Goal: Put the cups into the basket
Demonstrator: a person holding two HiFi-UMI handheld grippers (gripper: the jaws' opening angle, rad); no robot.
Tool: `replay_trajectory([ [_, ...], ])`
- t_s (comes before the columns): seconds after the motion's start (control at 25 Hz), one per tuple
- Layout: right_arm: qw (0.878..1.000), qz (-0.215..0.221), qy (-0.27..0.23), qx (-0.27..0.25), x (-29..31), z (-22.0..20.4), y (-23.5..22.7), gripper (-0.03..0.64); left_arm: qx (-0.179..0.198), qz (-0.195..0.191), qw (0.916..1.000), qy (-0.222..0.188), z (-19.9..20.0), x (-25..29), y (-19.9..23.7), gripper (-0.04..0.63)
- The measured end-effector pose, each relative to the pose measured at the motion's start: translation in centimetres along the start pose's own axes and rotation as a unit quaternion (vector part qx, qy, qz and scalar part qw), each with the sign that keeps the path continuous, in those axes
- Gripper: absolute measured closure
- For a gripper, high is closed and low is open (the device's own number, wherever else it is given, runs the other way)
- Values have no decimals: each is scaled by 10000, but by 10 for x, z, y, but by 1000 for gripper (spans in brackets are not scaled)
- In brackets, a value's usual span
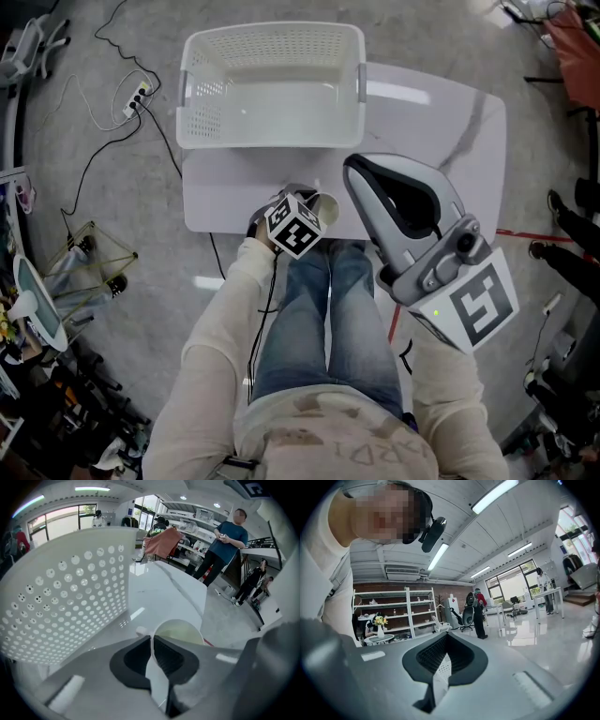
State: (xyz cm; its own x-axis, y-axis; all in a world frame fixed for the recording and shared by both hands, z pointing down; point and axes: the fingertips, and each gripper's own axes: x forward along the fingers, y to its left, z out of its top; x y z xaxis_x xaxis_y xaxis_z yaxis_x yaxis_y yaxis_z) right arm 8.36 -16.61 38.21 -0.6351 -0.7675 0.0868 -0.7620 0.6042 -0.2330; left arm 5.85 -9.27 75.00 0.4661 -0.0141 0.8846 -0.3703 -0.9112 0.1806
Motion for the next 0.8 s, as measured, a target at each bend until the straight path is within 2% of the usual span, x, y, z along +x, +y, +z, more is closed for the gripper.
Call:
replay_trajectory([
  [0.2, 9999, 124, 20, -96, -4, 10, -1, 592, -201, -3, 9991, -375, 15, -43, -8, 571],
  [0.44, 9990, 354, -70, -270, -5, 46, -7, 592, -485, 392, 9937, -928, 53, -123, 2, 571],
  [0.64, 9972, 620, -190, -366, -9, 84, -11, 592, -768, 889, 9836, -1367, 90, -192, 11, 571],
  [0.8, 9947, 888, -324, -396, -4, 110, -14, 592, -1038, 1344, 9709, -1686, 115, -237, 29, 571],
])
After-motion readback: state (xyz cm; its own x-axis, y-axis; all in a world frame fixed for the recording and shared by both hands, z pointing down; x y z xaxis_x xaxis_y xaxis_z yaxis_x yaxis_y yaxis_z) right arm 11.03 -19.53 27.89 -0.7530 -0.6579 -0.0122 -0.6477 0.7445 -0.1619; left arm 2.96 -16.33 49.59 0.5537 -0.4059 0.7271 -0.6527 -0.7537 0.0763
